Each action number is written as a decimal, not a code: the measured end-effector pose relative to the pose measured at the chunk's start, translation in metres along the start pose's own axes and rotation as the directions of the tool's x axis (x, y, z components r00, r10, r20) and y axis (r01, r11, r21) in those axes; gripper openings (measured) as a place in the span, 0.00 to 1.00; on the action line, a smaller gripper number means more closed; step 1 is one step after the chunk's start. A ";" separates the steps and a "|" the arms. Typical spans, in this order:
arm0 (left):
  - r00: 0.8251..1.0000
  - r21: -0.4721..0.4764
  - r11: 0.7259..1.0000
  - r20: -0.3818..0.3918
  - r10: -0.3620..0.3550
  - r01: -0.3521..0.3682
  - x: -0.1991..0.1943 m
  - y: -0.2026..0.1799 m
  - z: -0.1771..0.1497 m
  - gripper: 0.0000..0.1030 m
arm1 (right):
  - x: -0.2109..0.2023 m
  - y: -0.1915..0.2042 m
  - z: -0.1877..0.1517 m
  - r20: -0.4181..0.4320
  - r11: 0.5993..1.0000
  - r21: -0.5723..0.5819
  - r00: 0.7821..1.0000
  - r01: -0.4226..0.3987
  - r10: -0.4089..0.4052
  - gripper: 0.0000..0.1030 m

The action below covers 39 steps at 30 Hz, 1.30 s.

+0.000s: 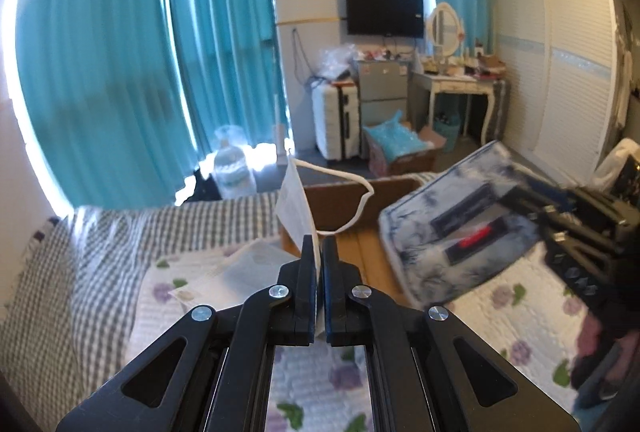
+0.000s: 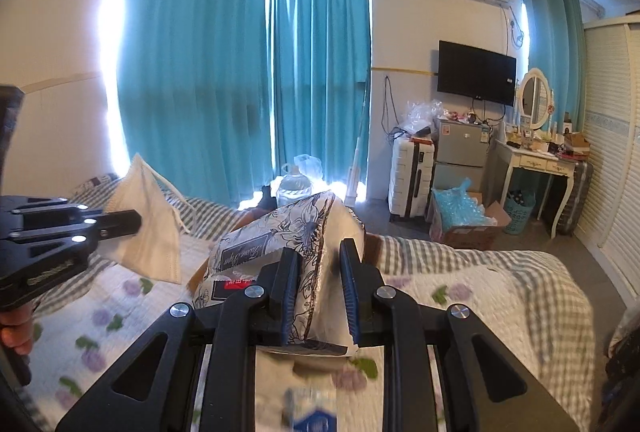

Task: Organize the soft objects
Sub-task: 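Carry both items over the box and open both grippers to drop them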

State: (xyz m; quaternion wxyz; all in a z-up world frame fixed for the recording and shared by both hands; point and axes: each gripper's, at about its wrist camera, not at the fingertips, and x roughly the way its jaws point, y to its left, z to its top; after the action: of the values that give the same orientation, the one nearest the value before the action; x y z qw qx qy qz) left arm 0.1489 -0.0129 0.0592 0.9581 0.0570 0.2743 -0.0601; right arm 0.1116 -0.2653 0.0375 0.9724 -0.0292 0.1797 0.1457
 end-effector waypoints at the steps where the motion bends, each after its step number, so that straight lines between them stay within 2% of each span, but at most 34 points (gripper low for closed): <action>1: 1.000 0.003 1.000 -0.001 0.008 -0.008 0.010 0.002 0.003 0.01 | 0.019 -0.001 0.002 -0.005 1.000 0.012 1.000 -0.006 0.006 0.19; 3: 1.000 0.007 1.000 -0.010 0.008 -0.008 0.025 0.004 0.006 0.01 | 0.048 -0.005 0.001 0.000 0.998 0.046 0.999 -0.038 0.038 0.19; 6: 1.000 0.019 1.000 -0.031 0.001 -0.001 0.048 0.001 0.003 0.01 | 0.103 -0.012 -0.013 -0.052 0.987 0.140 0.995 -0.076 0.085 0.19; 9: 0.998 0.034 0.999 -0.057 -0.011 0.013 0.070 -0.007 -0.002 0.01 | 0.143 -0.011 -0.033 -0.122 0.986 0.150 0.989 -0.066 0.085 0.25; 12: 0.997 0.043 0.999 -0.078 -0.026 0.030 0.090 -0.018 -0.003 0.01 | 0.171 -0.020 -0.056 -0.218 0.980 0.188 0.969 -0.071 0.113 0.26; 14: 0.996 0.053 0.998 -0.084 -0.040 0.045 0.099 -0.026 -0.003 0.01 | 0.176 -0.028 -0.064 -0.235 0.983 0.179 0.969 -0.027 0.070 0.33; 17: 0.996 0.046 0.997 -0.063 -0.057 0.060 0.108 -0.030 -0.001 0.02 | 0.168 -0.042 -0.059 -0.203 0.982 0.191 0.978 -0.005 0.044 0.51; 19: 0.995 0.020 0.997 -0.076 -0.069 0.071 0.118 -0.029 0.001 0.02 | 0.160 -0.051 -0.050 -0.172 0.979 0.204 0.985 0.005 0.031 0.75; 20: 0.995 0.011 0.998 -0.078 -0.067 0.069 0.122 -0.030 0.000 0.02 | 0.157 -0.057 -0.044 -0.160 0.978 0.208 0.986 0.000 0.034 0.76; 21: 0.995 0.004 0.998 -0.077 -0.061 0.062 0.126 -0.030 0.000 0.07 | 0.155 -0.063 -0.039 -0.150 0.978 0.209 0.988 -0.010 0.042 0.76; 26: 0.990 0.030 0.999 -0.140 -0.036 0.040 0.139 -0.035 -0.012 0.09 | 0.145 -0.065 -0.033 -0.140 0.982 0.184 0.990 0.043 -0.017 0.76; 29: 0.984 0.068 0.998 -0.175 0.010 0.002 0.139 -0.040 -0.019 0.09 | 0.128 -0.065 -0.027 -0.107 0.983 0.177 0.994 0.054 -0.035 0.77; 34: 0.984 0.059 0.998 -0.179 0.020 -0.009 0.118 -0.041 -0.019 0.10 | 0.089 -0.056 -0.017 -0.069 0.986 0.149 0.996 0.071 -0.061 0.86; 39: 0.979 0.080 0.995 -0.187 0.080 -0.066 0.096 -0.041 -0.004 0.10 | 0.041 -0.046 -0.009 -0.047 0.989 0.128 0.997 0.073 -0.067 0.91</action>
State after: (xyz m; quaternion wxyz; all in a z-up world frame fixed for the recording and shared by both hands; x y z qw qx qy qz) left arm 0.2217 -0.0614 0.0018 0.9263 0.1077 0.3600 -0.0294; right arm 0.1590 -0.2987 0.0145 0.9728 0.0245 0.2081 0.0989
